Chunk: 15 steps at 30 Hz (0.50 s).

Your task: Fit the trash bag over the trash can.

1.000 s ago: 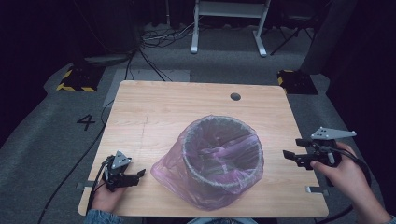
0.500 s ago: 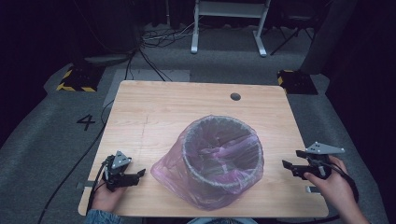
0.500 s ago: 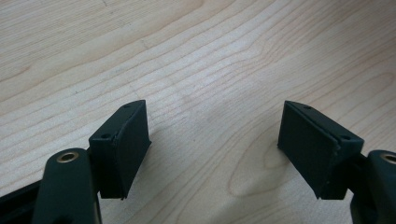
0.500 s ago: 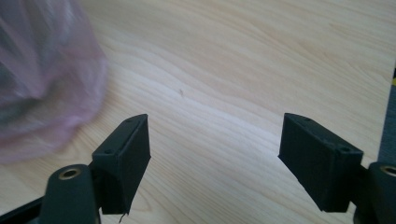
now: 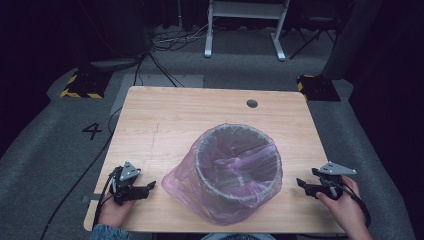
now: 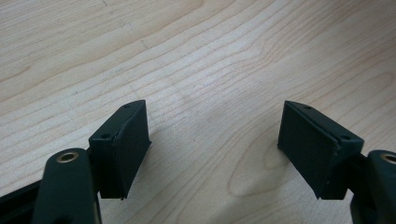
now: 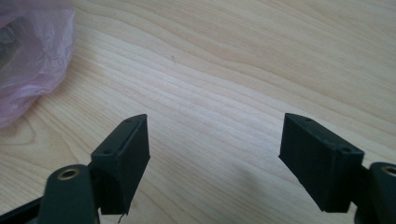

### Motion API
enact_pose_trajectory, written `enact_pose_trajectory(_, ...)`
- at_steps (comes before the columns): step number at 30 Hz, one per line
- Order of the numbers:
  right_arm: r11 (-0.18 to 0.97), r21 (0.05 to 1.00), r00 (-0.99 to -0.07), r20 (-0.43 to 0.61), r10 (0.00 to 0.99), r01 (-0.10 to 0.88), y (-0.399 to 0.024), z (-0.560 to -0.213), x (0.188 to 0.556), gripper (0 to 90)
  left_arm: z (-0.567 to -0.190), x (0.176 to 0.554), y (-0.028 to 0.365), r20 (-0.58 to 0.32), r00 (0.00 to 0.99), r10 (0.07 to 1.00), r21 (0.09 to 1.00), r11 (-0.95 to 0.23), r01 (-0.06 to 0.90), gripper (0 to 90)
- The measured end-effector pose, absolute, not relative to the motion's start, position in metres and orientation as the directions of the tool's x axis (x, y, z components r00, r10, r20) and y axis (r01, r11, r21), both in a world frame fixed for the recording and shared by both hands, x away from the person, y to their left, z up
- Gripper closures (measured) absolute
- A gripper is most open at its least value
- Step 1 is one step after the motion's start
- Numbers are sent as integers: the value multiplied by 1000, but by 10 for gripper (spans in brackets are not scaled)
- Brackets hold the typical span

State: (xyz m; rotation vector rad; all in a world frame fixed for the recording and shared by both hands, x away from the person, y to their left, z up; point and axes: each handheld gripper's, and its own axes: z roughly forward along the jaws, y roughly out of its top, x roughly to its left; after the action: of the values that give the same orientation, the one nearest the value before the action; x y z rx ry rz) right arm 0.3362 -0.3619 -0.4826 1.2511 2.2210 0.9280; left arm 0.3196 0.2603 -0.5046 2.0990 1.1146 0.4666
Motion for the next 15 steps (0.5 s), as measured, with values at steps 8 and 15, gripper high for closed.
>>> enact_pose_trajectory(8, 388, 733, -555, -18, 832, 558, -354, -501, 338, 223, -505, 320, 260, -11, 564, 826, 726, -381, 572, 246)
enact_pose_trajectory(15, 358, 739, -527, -5, 850, 571, -347, -504, 348, 165, -505, 320, 260, -13, 562, 827, 726, -379, 574, 244)
